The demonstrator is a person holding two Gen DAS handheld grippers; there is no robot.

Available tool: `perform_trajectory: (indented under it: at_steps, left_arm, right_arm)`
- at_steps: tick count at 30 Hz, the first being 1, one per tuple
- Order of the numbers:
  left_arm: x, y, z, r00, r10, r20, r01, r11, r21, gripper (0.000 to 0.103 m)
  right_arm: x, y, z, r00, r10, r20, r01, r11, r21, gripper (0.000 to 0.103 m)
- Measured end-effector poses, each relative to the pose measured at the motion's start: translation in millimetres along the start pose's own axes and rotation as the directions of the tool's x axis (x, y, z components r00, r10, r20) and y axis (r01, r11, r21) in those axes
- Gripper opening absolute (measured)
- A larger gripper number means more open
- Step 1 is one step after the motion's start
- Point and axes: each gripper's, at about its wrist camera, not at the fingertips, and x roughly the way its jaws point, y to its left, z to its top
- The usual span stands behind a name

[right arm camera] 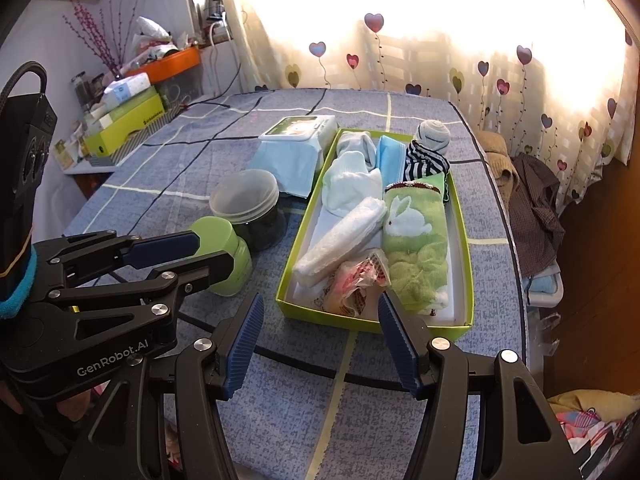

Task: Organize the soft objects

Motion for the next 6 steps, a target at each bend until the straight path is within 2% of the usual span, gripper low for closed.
perform_trajectory:
  at_steps: [6]
  left_arm:
    - [-4.9,-2.3,0.0,1.0,0.004,0.024,-0.004,1.0,0.006,0.037]
  right_arm:
    - [0.4,4.7,-1.6,1.0,0.001,0.007,-0.001,1.0,0.003,0.06]
